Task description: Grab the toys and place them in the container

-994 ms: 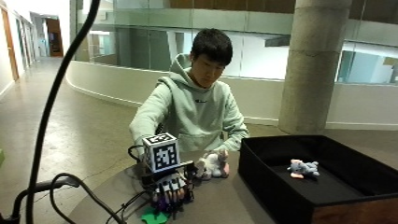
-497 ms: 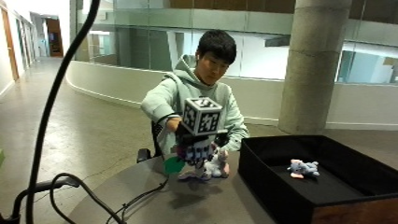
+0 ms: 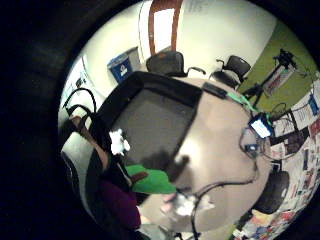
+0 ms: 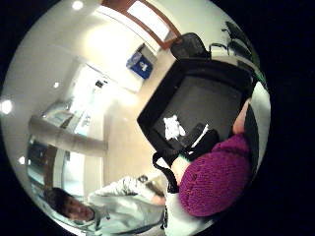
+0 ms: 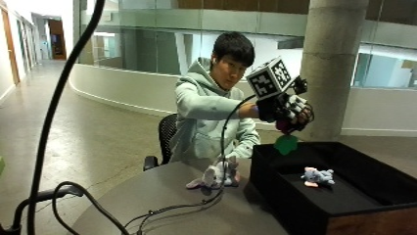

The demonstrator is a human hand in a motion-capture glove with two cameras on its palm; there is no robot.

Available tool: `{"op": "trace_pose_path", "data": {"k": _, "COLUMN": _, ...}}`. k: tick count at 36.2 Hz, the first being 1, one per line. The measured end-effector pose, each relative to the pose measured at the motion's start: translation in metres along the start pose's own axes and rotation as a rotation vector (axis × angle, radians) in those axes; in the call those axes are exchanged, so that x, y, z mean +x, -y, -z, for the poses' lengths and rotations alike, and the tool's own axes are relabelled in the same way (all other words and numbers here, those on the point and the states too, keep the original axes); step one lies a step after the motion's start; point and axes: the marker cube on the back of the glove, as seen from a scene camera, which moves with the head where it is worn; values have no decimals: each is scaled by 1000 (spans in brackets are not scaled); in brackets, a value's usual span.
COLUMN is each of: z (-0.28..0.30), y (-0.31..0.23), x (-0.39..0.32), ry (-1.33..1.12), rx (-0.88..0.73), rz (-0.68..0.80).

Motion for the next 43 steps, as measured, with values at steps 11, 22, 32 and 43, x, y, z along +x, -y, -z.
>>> {"op": "trace_pose_path", "data": {"k": 11, "z": -98, "y": 19, "x": -3, "ry": 10, "rx": -478, "rz": -60}}
{"op": "trace_pose_path", "data": {"k": 22, "z": -62, "y": -28, "x": 14, "ry": -80, "rx": -749, "rz": -109}}
{"op": "trace_pose_path", "data": {"k": 32, "z": 17, "y": -126, "x": 39, "ry": -156, "rx": -707, "rz": -55}}
{"op": "trace_pose_path", "data": {"k": 43, "z": -21, "y": -277, "x": 92, "ry": -200, "rx": -660, "rz": 27}}
